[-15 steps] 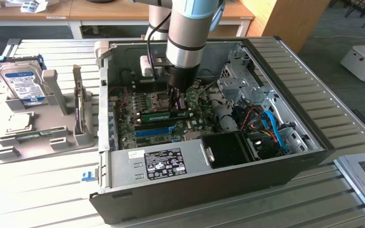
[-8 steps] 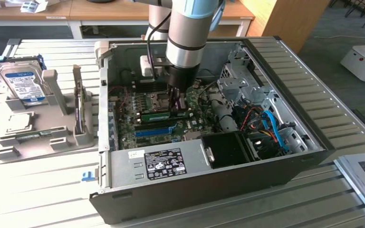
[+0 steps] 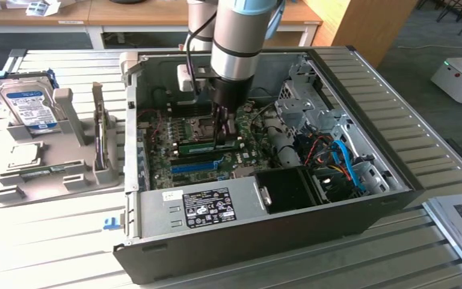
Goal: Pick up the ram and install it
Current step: 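Insert the ram into the slot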
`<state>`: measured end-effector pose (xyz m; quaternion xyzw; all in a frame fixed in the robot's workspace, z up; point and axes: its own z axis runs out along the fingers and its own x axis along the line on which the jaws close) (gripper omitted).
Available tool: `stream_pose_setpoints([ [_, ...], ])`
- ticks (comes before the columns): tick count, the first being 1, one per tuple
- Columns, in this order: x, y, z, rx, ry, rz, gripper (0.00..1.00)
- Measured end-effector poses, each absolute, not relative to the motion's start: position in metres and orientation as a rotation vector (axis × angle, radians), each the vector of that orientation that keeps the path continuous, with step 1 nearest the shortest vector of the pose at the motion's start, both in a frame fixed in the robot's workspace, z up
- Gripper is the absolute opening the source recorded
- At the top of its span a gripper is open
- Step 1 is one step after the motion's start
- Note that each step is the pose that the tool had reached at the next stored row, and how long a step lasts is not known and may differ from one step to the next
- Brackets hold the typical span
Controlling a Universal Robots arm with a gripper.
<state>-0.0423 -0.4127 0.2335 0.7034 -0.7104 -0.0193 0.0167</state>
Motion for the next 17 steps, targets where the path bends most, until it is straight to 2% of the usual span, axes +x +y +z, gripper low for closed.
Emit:
stream_pose_setpoints([
  [17, -0.042, -0.413, 0.267, 2.187, -2.208, -0.06, 0.25],
])
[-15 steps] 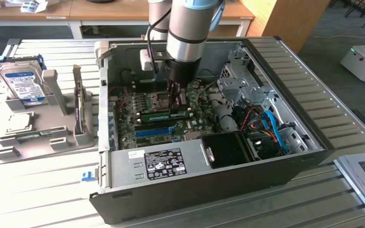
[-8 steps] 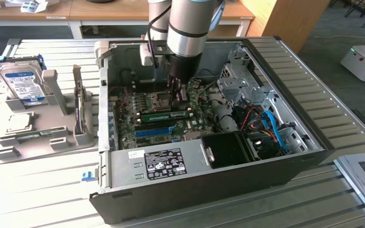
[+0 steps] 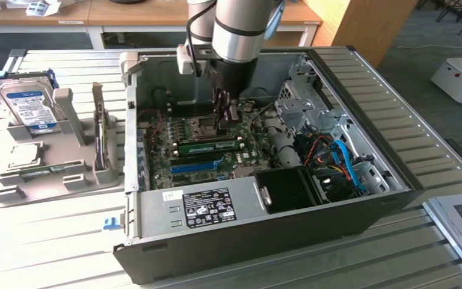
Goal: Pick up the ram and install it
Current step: 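Insert the ram into the slot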
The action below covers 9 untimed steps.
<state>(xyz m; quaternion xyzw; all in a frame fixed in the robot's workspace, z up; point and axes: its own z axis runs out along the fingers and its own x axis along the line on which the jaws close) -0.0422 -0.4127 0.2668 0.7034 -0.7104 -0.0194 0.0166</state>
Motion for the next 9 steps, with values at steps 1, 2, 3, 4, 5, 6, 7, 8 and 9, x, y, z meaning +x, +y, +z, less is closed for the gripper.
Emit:
stream_pose_setpoints([
  [1, -0.042, -0.413, 0.27, 2.187, -2.208, -0.06, 0.25],
  [2, -0.042, -0.413, 0.272, 2.187, -2.208, -0.06, 0.25],
  [3, -0.042, -0.413, 0.274, 2.186, -2.208, -0.06, 0.25],
  [4, -0.042, -0.413, 0.275, 2.187, -2.208, -0.06, 0.25],
  [5, -0.042, -0.413, 0.277, 2.187, -2.208, -0.06, 0.25],
  [6, -0.042, -0.413, 0.279, 2.186, -2.208, -0.06, 0.25],
  [7, -0.042, -0.413, 0.282, 2.187, -2.208, -0.06, 0.25],
  [8, -0.042, -0.413, 0.284, 2.187, -2.208, -0.06, 0.25],
  [9, -0.042, -0.413, 0.286, 2.187, -2.208, -0.06, 0.25],
])
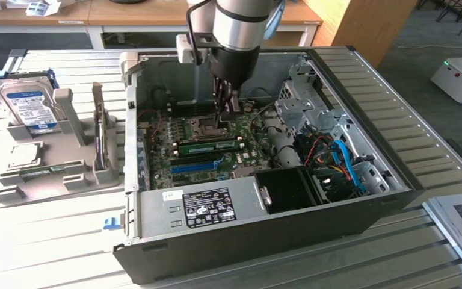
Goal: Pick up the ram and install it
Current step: 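Insert the ram into the slot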
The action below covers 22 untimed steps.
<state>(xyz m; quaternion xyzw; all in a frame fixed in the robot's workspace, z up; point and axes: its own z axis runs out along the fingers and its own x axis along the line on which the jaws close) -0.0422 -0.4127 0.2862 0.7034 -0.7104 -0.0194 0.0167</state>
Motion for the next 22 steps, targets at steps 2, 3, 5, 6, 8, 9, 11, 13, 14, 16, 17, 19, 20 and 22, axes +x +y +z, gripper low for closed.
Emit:
stream_pose_setpoints([
  [2, -0.042, -0.413, 0.291, 2.187, -2.208, -0.06, 0.25],
  [3, -0.042, -0.413, 0.293, 2.187, -2.208, -0.06, 0.25],
  [5, -0.042, -0.413, 0.297, 2.187, -2.208, -0.06, 0.25],
  [6, -0.042, -0.413, 0.299, 2.187, -2.208, -0.06, 0.25],
  [8, -0.042, -0.413, 0.303, 2.187, -2.208, -0.06, 0.25],
  [9, -0.042, -0.413, 0.305, 2.187, -2.208, -0.06, 0.25],
  [11, -0.042, -0.413, 0.31, 2.187, -2.208, -0.06, 0.25],
  [13, -0.042, -0.413, 0.314, 2.186, -2.208, -0.06, 0.25],
  [14, -0.042, -0.413, 0.316, 2.186, -2.208, -0.06, 0.25],
  [16, -0.042, -0.413, 0.32, 2.186, -2.208, -0.06, 0.25],
  [17, -0.042, -0.413, 0.322, 2.187, -2.208, -0.06, 0.25],
  [19, -0.042, -0.413, 0.327, 2.186, -2.208, -0.06, 0.25],
  [20, -0.042, -0.413, 0.329, 2.187, -2.208, -0.06, 0.25],
  [22, -0.042, -0.413, 0.332, 2.187, -2.208, -0.06, 0.25],
])
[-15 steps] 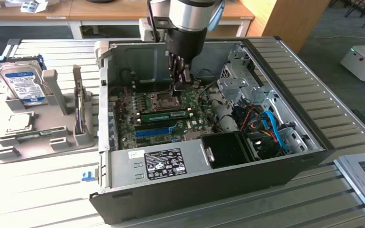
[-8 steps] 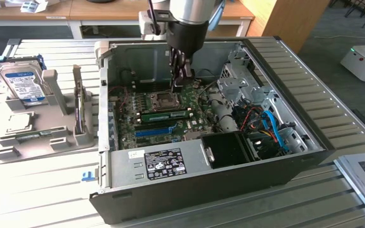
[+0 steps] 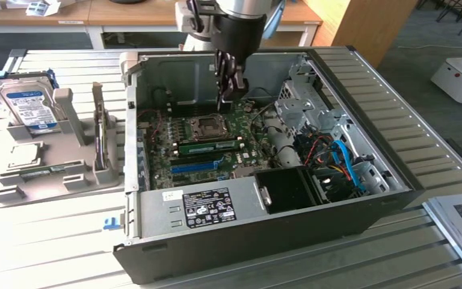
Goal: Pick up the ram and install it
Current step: 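Insert the ram into the slot, then press down the ram until it locks into place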
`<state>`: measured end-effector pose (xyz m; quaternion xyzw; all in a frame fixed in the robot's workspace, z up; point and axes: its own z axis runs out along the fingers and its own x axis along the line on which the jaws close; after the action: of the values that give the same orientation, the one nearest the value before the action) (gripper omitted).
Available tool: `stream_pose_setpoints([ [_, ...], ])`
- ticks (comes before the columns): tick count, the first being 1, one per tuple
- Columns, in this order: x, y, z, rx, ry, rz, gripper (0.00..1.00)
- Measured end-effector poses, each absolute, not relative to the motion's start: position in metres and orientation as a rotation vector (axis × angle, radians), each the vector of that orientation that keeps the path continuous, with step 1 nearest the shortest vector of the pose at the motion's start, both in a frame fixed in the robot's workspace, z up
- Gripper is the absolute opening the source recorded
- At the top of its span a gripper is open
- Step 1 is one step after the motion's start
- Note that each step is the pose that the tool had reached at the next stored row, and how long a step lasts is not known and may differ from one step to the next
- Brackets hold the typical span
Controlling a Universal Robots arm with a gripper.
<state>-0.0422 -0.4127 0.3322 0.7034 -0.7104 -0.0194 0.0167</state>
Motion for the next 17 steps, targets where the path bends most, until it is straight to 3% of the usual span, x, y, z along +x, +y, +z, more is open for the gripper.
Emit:
stream_pose_setpoints([
  [17, -0.042, -0.413, 0.349, 2.187, -2.208, -0.06, 0.25],
])
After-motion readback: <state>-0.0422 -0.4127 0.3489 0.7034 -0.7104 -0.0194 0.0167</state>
